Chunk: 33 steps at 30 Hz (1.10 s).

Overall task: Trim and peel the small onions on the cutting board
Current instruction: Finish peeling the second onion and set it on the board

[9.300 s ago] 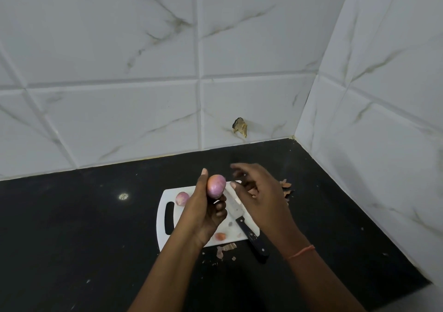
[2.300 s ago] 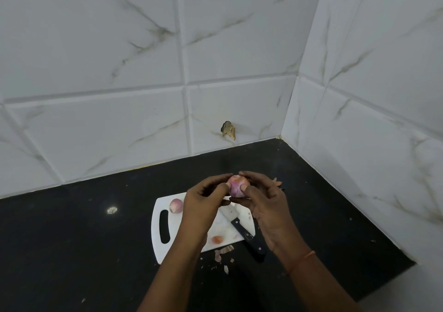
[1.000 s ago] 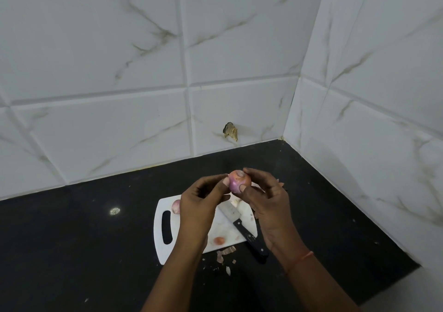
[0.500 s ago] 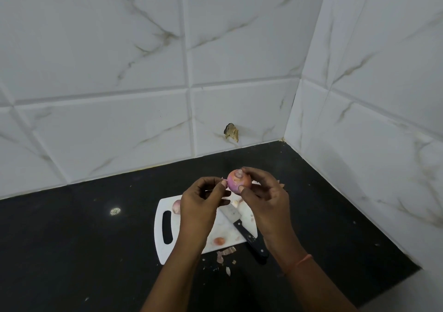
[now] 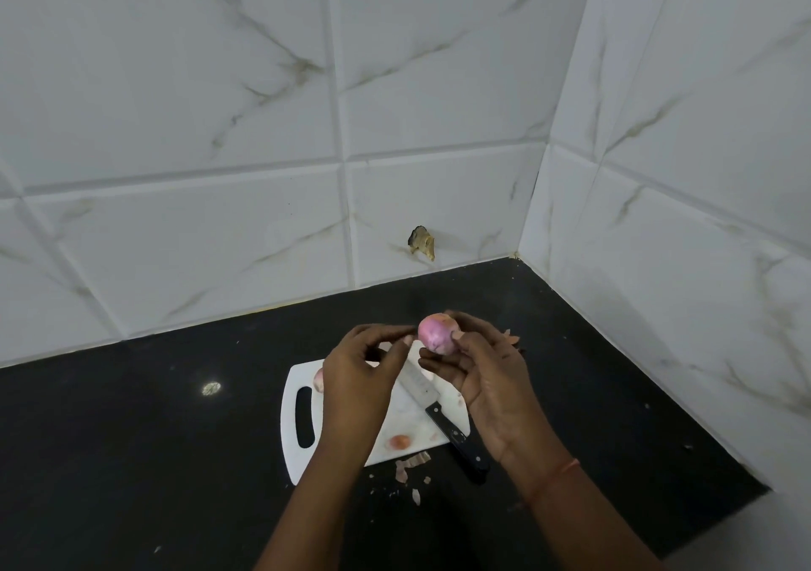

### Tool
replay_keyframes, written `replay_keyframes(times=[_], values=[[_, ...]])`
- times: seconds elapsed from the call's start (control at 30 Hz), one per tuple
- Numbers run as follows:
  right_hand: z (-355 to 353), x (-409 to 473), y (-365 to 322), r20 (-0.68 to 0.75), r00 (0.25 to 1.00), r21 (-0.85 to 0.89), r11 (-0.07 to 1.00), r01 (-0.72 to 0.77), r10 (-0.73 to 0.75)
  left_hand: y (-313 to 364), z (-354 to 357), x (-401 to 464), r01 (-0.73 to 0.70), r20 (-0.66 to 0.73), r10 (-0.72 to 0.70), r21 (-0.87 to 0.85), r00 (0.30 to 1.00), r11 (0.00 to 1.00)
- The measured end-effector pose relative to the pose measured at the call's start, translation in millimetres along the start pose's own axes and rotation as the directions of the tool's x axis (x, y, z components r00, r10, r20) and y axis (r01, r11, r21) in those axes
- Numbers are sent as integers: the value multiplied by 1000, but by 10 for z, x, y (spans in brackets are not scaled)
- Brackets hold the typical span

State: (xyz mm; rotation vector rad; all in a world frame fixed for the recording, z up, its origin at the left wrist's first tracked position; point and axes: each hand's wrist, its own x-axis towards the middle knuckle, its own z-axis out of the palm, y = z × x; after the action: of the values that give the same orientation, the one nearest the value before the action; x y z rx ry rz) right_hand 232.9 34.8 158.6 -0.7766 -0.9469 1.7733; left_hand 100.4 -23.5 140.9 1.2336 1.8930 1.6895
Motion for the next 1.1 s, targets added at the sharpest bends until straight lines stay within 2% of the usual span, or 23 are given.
replay_keyframes(times=[0.07,0.17,0.33,0.63,0.8,0.9,1.0,1.1], values=[[-1,10,18,-3,999,-35,999,38,-38,20,13,9,11,-46,-11,5,999,1000],[1,-5,9,-18,995,-71,993,94,-95,41,22,23,108,-60,-112,-62,992,992],[-14,-16,18,-12,990,-222,966,135,-141,167,46,-24,257,156,-228,-199,961,946],[-1,-49,-17,-10,971,-398,892,214,-238,152,47,-24,268,155,-241,-186,958,945],[-12,-54,-7,10,964,-440,864,243,-266,156,59,-15,255,138,-232,-186,963,949],[-8,-58,-20,-13,970,-390,894,218,-243,134,55,-15,241,133,-222,-159,966,957],[-1,-49,-49,-38,993,-158,982,102,-109,82,48,-4,229,104,-216,-137,971,964],[1,-44,-90,-22,1000,-19,1000,-7,7,-6,35,22,185,71,-180,-65,981,981]])
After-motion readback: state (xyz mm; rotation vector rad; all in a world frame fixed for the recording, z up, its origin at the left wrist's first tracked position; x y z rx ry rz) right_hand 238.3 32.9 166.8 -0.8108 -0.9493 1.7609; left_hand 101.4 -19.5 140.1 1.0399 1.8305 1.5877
